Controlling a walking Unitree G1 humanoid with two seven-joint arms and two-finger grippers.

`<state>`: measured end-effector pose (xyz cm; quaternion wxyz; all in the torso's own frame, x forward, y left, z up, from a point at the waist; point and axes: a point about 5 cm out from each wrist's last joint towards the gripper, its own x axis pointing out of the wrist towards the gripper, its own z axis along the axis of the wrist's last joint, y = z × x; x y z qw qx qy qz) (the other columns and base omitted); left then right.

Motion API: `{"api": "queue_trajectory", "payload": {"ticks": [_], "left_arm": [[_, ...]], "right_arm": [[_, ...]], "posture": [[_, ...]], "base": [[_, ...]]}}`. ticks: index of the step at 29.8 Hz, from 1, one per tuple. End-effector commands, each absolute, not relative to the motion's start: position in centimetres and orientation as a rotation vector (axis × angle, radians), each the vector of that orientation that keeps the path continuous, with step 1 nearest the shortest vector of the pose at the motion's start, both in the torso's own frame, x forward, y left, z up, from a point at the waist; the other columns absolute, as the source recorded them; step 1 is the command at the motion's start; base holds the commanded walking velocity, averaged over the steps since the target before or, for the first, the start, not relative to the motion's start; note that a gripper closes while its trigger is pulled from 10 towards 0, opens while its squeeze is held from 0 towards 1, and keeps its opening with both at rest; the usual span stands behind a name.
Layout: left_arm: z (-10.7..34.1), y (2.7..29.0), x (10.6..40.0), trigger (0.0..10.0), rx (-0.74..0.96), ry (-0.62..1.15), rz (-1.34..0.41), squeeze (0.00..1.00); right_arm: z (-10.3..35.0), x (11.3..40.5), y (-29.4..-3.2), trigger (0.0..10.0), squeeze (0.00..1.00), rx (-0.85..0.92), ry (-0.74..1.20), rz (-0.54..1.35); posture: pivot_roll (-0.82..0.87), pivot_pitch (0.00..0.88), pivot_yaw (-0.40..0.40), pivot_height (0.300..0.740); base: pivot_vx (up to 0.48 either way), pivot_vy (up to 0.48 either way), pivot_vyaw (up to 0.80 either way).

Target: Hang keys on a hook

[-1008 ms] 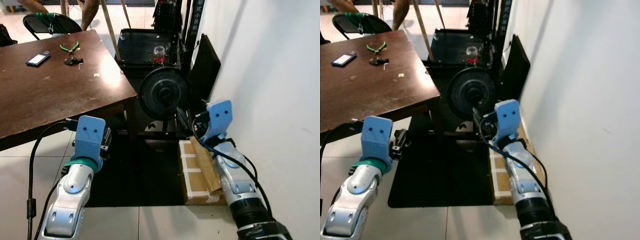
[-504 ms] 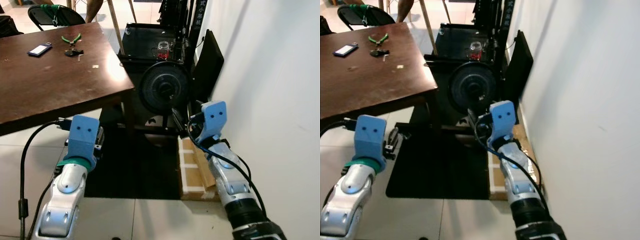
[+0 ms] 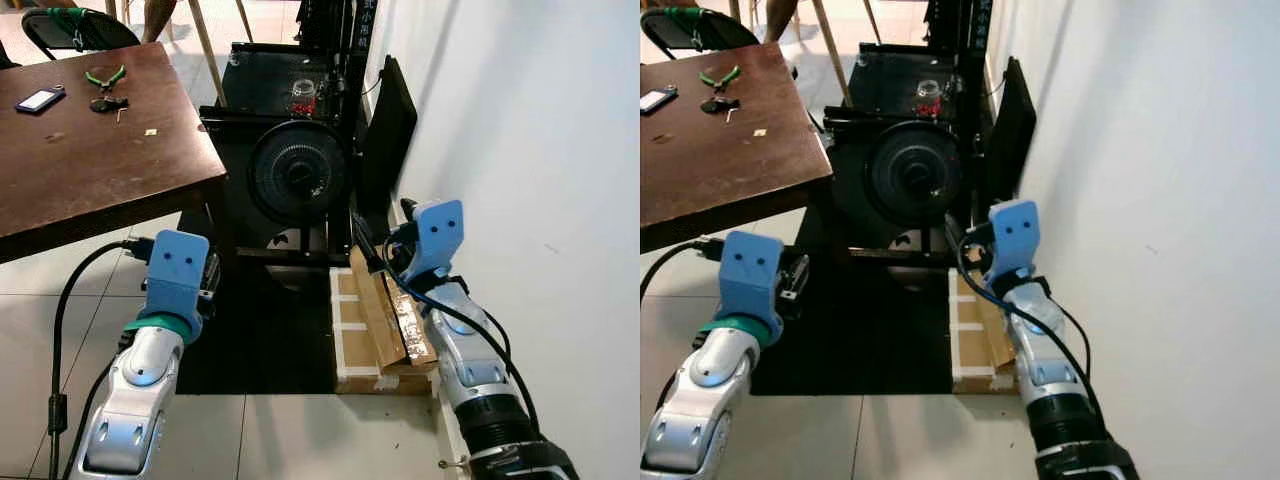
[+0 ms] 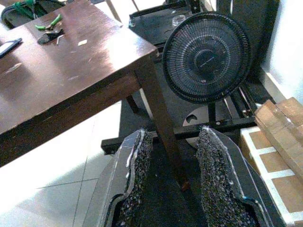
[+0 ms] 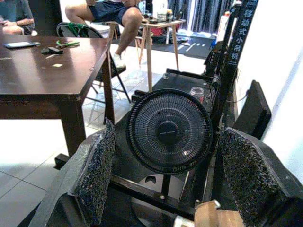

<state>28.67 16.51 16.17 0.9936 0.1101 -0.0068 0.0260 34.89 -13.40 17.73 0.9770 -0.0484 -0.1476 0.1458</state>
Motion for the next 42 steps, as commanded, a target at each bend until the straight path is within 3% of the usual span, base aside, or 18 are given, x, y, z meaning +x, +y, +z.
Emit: {"api": "queue_trajectory", "payload": {"ticks": [1,11,18,32,38,42], "left_arm": [[15.8,16.8,28.5,10.0,0.22,-0.002,0.058,0.0],[15.7,16.6,28.4,10.0,0.201,0.005,0.05,0.0],[15.0,15.8,28.6,10.0,0.188,0.019,-0.005,0.0],[16.2,14.2,28.5,10.0,0.16,-0.017,-0.103,0.0],[16.8,16.2,28.8,10.0,0.299,-0.037,-0.046,0.0],[16.8,16.5,29.0,10.0,0.308,-0.031,-0.045,0.0]], "right_arm": [[17.2,34.8,-13.3,10.0,0.0,-0.099,-0.279,0.301],[17.2,34.8,-13.4,10.0,0.0,-0.102,-0.276,0.303],[16.3,34.9,-13.3,10.0,0.0,-0.106,-0.245,0.32],[18.5,34.4,-12.0,10.0,0.0,-0.063,-0.283,0.482],[18.9,34.6,-15.0,10.0,0.0,-0.126,-0.29,0.428],[18.3,34.5,-15.2,10.0,0.0,-0.113,-0.275,0.413]], "posture": [[-0.03,0.073,0.074,0.74],[-0.03,0.078,0.067,0.74],[-0.05,0.019,0.06,0.74],[-0.06,0.026,0.075,0.74],[-0.07,0.007,0.09,0.74],[-0.07,0.008,0.093,0.74]], "base": [[0.0,0.0,0.0],[0.0,0.0,0.0],[0.0,0.0,0.0],[0.0,0.0,0.0],[0.0,0.0,0.0],[0.0,0.0,0.0]]}}
